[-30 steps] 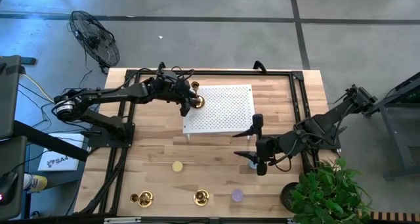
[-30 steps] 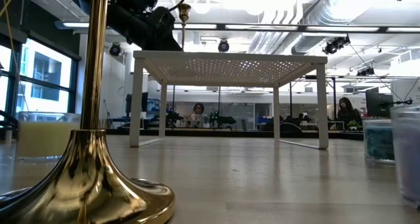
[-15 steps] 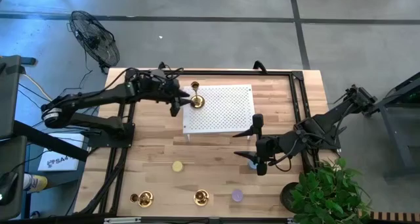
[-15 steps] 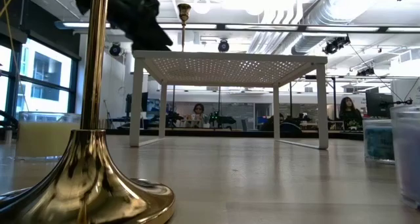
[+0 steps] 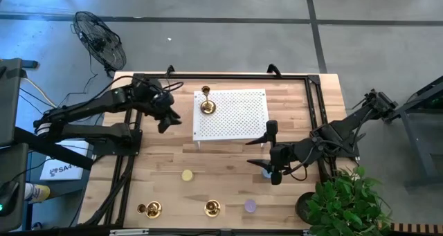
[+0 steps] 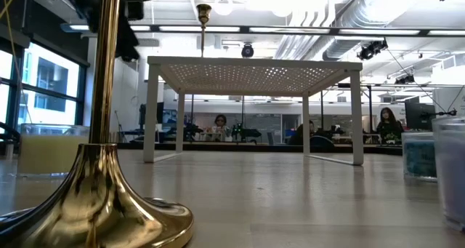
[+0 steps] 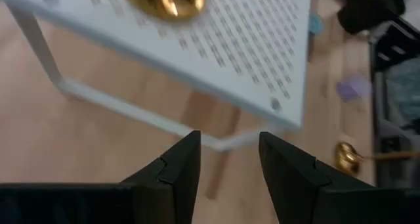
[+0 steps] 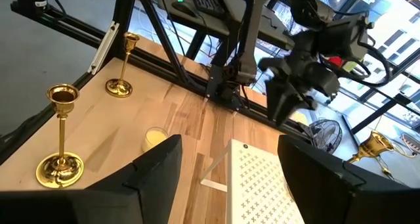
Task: Pick & Place candle stick holders
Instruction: Put the yellow scented candle on the shelf
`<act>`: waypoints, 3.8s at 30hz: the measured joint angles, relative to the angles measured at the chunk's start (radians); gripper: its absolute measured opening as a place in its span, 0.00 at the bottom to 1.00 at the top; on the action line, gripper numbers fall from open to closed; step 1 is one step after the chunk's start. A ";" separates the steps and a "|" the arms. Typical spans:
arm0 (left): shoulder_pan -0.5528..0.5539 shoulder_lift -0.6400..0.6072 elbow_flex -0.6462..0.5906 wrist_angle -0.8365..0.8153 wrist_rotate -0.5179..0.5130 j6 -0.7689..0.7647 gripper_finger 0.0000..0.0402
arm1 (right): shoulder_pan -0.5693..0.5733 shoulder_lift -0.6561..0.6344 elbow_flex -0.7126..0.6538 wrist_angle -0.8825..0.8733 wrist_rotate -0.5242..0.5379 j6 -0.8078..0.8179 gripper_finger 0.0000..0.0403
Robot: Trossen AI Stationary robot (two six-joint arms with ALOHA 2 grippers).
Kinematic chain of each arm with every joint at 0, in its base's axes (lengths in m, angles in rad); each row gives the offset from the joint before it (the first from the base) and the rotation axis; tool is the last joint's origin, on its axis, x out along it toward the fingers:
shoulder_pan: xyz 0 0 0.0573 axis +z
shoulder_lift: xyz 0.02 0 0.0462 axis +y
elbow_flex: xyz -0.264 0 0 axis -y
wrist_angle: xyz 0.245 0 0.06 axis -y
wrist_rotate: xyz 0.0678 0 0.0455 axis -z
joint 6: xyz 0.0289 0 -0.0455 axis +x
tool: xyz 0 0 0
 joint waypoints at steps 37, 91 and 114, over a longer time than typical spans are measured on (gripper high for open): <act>-0.840 0.143 -0.001 0.035 -0.514 -0.673 0.38 | 0.000 0.000 0.000 -0.002 -0.008 0.011 0.61; -0.851 0.359 0.000 0.102 -0.720 -0.728 0.38 | -0.032 0.000 0.000 -0.047 -0.122 0.221 0.61; -0.851 0.359 0.000 0.108 -0.670 -0.638 0.38 | -0.100 0.000 0.000 -0.036 -0.218 0.182 0.61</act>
